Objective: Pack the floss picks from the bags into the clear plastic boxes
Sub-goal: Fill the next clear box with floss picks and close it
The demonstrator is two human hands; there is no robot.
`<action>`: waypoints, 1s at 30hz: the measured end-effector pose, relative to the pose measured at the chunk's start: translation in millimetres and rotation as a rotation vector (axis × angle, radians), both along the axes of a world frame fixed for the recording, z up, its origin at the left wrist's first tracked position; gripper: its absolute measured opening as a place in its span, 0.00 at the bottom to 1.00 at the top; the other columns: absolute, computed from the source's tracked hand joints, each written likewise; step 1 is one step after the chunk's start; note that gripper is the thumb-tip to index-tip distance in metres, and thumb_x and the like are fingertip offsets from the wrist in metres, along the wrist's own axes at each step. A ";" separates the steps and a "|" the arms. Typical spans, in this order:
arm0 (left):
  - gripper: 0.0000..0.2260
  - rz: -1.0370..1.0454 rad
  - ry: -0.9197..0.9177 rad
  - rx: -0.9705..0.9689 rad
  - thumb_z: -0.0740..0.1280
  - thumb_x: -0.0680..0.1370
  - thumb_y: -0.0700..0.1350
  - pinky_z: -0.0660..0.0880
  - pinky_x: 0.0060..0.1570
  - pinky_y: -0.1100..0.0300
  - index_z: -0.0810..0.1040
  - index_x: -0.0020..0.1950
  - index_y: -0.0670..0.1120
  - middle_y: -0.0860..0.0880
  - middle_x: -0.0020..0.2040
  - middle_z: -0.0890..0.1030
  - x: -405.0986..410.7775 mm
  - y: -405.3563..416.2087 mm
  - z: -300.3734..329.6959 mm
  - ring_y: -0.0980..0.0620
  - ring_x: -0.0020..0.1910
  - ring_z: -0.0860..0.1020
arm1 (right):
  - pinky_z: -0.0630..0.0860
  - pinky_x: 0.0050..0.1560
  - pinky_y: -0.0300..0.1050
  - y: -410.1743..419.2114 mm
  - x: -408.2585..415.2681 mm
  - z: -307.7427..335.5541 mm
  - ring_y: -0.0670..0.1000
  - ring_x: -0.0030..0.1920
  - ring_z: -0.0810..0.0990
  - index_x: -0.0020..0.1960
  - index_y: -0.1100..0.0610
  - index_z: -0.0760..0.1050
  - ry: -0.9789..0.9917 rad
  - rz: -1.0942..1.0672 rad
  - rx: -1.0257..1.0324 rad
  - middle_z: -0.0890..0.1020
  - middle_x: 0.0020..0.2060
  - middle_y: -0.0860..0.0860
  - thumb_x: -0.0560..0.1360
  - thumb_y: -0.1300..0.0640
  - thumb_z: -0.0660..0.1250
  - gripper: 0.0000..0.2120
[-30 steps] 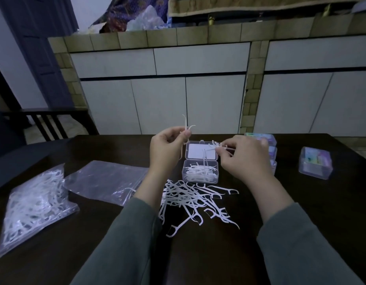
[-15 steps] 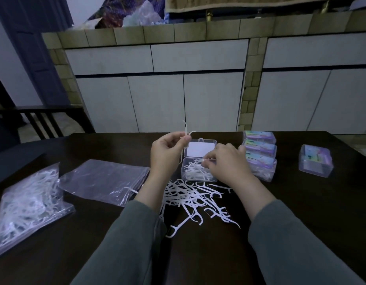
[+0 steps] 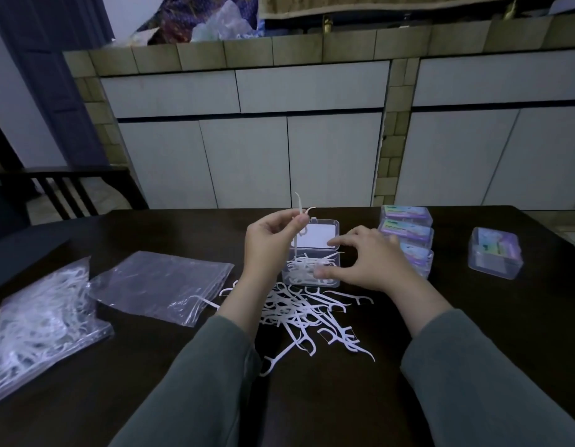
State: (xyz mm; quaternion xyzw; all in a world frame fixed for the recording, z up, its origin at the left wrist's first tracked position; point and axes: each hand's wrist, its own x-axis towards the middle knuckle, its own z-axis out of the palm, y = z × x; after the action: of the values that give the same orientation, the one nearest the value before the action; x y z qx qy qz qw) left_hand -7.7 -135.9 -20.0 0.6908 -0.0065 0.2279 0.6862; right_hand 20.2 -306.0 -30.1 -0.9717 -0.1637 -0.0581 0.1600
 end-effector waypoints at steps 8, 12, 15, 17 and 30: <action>0.08 -0.019 0.139 0.816 0.72 0.73 0.55 0.75 0.49 0.57 0.84 0.50 0.56 0.58 0.47 0.81 12.2 3.8 -12.7 0.58 0.50 0.76 | 0.57 0.68 0.56 -6.7 -3.1 2.8 0.50 0.66 0.68 0.68 0.40 0.69 0.114 0.051 0.059 0.78 0.62 0.44 0.63 0.27 0.68 0.37; 0.13 -0.127 0.218 0.989 0.71 0.74 0.55 0.77 0.53 0.51 0.81 0.57 0.58 0.59 0.49 0.81 9.6 12.6 -9.4 0.54 0.53 0.76 | 0.57 0.67 0.56 -6.1 -4.0 2.8 0.49 0.65 0.69 0.66 0.41 0.71 0.110 0.045 0.065 0.79 0.60 0.43 0.62 0.28 0.70 0.36; 0.14 -0.300 0.239 0.889 0.70 0.76 0.49 0.76 0.58 0.53 0.79 0.61 0.54 0.58 0.62 0.78 3.0 19.2 -4.5 0.55 0.60 0.76 | 0.55 0.69 0.56 -5.1 -5.9 2.1 0.50 0.66 0.69 0.67 0.42 0.70 0.097 0.041 0.056 0.78 0.61 0.43 0.63 0.28 0.69 0.37; 0.16 -0.276 0.230 0.904 0.70 0.76 0.47 0.75 0.59 0.54 0.77 0.63 0.55 0.59 0.59 0.80 0.1 25.2 -3.1 0.58 0.58 0.77 | 0.56 0.69 0.57 -4.7 -6.8 3.1 0.50 0.66 0.68 0.68 0.42 0.70 0.096 0.048 0.034 0.78 0.61 0.43 0.64 0.28 0.69 0.37; 0.06 -0.034 0.169 1.172 0.69 0.76 0.46 0.78 0.49 0.52 0.84 0.47 0.57 0.56 0.46 0.82 9.5 26.3 -7.5 0.55 0.47 0.76 | 0.61 0.65 0.53 -3.7 -0.6 -5.4 0.52 0.68 0.65 0.69 0.41 0.69 0.069 0.068 0.012 0.75 0.65 0.43 0.61 0.25 0.67 0.40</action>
State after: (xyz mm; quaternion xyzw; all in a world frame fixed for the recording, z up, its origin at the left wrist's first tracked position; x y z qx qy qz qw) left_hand 1.8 -109.5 -27.5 0.9702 -0.0875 0.1194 0.1918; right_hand 19.6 -309.7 -35.5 -0.9660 -0.1905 -0.0199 0.1735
